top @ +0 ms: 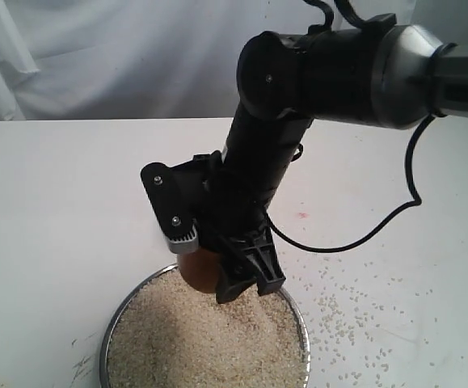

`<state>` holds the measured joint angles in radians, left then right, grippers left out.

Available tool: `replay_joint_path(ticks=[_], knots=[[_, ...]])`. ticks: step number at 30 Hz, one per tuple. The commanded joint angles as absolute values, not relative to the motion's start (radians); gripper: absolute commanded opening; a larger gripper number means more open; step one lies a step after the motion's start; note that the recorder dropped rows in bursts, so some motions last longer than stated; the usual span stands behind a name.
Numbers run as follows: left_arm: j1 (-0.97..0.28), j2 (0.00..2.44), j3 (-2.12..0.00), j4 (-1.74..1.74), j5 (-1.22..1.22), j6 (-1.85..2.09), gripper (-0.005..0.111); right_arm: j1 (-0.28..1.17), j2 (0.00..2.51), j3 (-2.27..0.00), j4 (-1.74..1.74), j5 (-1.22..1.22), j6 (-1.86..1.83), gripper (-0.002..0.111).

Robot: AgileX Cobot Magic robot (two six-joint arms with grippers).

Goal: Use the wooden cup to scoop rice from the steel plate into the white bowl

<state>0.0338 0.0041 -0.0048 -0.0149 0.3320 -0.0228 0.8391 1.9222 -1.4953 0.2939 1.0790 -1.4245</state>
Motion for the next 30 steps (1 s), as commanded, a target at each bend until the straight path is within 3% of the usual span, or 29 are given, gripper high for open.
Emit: replay_joint_path(ticks=[1, 18, 30], knots=[[0.036, 0.000, 0.000, -0.014, 0.319, -0.024, 0.000, 0.825, 1.913, -1.505, 0.422, 1.153, -1.422, 0.000], [0.036, 0.000, 0.000, -0.014, 0.319, -0.024, 0.000, 0.815, 1.972, -1.505, 0.430, 1.152, -1.195, 0.000], [0.036, 0.000, 0.000, -0.014, 0.319, -0.024, 0.000, 0.815, 2.046, -1.450, 0.434, 0.976, -0.993, 0.000]])
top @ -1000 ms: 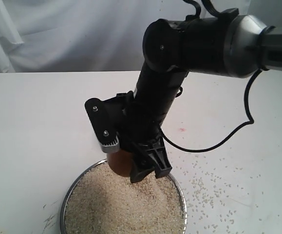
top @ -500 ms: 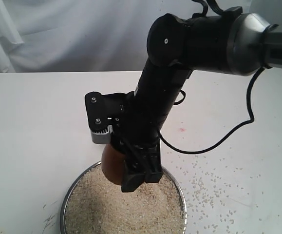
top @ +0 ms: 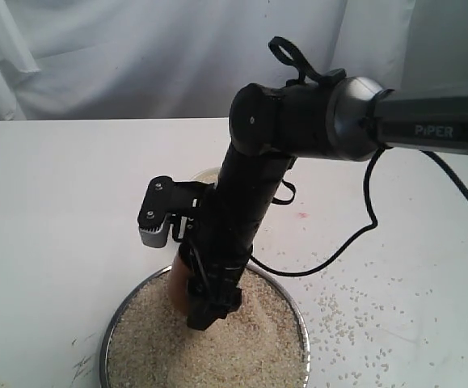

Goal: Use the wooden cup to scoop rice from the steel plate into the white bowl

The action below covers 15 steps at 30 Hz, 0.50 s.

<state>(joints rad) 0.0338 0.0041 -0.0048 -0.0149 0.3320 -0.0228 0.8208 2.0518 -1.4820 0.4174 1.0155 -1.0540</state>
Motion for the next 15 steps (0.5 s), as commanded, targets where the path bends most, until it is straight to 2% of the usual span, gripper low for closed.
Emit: replay_joint_path(ticks=[1, 15], knots=[[0.036, 0.000, 0.000, -0.014, 0.319, -0.024, 0.000, 0.815, 2.046, -1.441, 0.434, 0.972, -0.986, 0.000], [0.036, 0.000, 0.000, -0.014, 0.319, -0.024, 0.000, 0.815, 2.044, -1.387, 0.431, 0.862, -0.883, 0.000]])
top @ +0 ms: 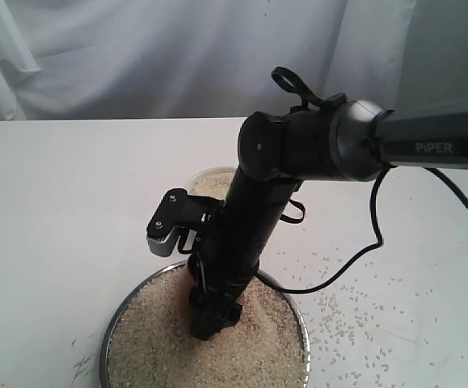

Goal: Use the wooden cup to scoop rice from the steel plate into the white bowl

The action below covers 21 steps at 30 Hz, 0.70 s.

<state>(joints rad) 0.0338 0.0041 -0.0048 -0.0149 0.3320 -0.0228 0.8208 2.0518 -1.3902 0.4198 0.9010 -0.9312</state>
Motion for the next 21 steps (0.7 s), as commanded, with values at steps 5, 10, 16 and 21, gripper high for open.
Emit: replay_joint_path(ticks=[5, 10, 16, 21], knots=[[0.036, 0.000, 0.000, -0.014, 0.319, -0.024, 0.000, 0.815, 2.044, -1.387, 0.416, 0.876, -0.849, 0.001], [0.036, 0.000, 0.000, -0.014, 0.319, -0.024, 0.000, 0.815, 2.044, -1.387, 0.383, 0.945, -0.845, 0.031], [0.036, 0.000, 0.000, -0.014, 0.319, -0.024, 0.000, 0.815, 2.053, -1.387, 0.314, 0.888, -0.766, 0.083], [0.036, 0.000, 0.000, -0.014, 0.319, -0.024, 0.000, 0.815, 2.053, -1.387, 0.381, 0.928, -0.773, 0.105]])
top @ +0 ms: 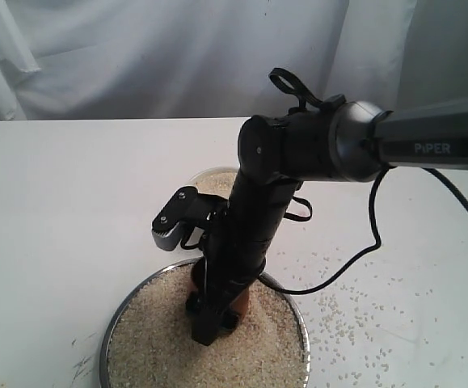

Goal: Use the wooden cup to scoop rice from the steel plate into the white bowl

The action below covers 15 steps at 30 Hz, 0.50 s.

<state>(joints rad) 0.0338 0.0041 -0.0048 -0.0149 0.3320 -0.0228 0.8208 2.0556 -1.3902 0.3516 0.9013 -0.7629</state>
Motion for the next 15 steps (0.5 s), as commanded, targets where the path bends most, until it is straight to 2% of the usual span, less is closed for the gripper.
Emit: replay_joint_path(ticks=[1, 15], knots=[[0.036, 0.000, 0.000, -0.014, 0.319, -0.024, 0.000, 0.815, 2.053, -1.387, 0.381, 0.931, -0.773, 0.105], [0.036, 0.000, 0.000, -0.014, 0.319, -0.024, 0.000, 0.815, 1.894, -1.416, 0.382, 0.862, -0.726, 0.105]])
